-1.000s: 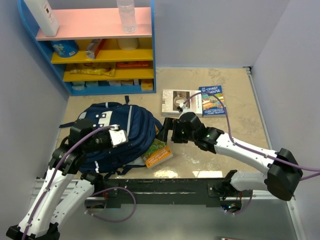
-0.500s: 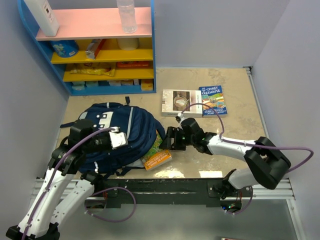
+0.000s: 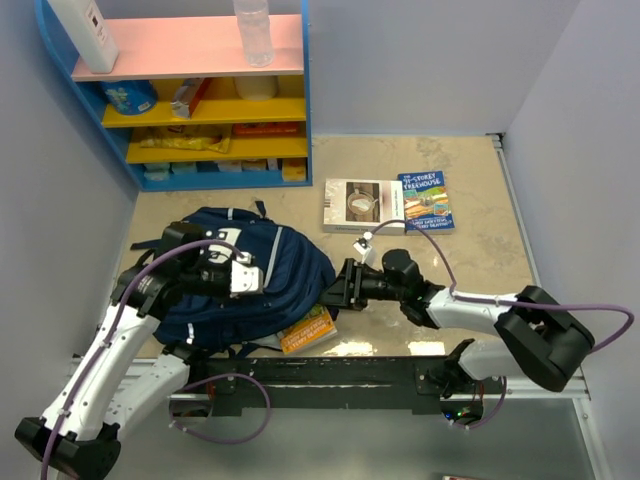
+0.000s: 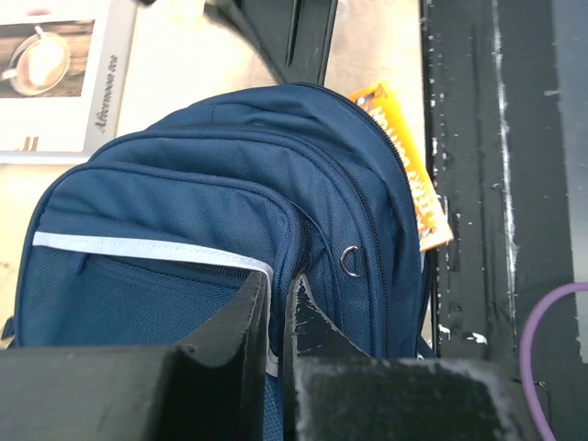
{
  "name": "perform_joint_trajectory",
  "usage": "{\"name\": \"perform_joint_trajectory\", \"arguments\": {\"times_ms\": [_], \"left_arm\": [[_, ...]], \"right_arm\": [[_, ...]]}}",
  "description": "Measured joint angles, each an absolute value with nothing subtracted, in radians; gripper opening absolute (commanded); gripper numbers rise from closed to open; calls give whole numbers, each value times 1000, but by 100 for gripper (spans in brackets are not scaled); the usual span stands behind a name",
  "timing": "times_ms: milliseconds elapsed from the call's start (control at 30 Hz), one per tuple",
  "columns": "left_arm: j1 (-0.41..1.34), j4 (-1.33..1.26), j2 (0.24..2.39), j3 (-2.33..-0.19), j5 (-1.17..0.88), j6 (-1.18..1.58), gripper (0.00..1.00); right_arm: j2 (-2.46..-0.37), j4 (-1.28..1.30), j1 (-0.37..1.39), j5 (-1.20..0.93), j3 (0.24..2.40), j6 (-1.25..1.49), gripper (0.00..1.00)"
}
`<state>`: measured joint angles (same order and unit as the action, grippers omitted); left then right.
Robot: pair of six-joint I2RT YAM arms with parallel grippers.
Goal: Pack the student bag
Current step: Place the book in the student bag.
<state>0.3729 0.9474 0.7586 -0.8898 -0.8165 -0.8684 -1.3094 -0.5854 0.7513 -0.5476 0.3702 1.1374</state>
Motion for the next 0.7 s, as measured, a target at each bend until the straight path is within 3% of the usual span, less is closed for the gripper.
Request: {"name": "perform_joint_trajectory", "arguments": {"times_ms": [67,133,400,700], "left_arm": [[373,966,779,-903,-835,-889,0],[372,990,782,-923,-844,-909,0],[371,1069,773,-1000,-878,-963,0],[360,1102,710,-1003,-890,-986,0]], "right_arm": [[-1342,-608,771,-560,388,1141,65],[-1384,-591,791,-569,416,1128,98],[-1290,-303,812,-480,472,961,99],[-1365,-380,826,-491,453,994,99]]}}
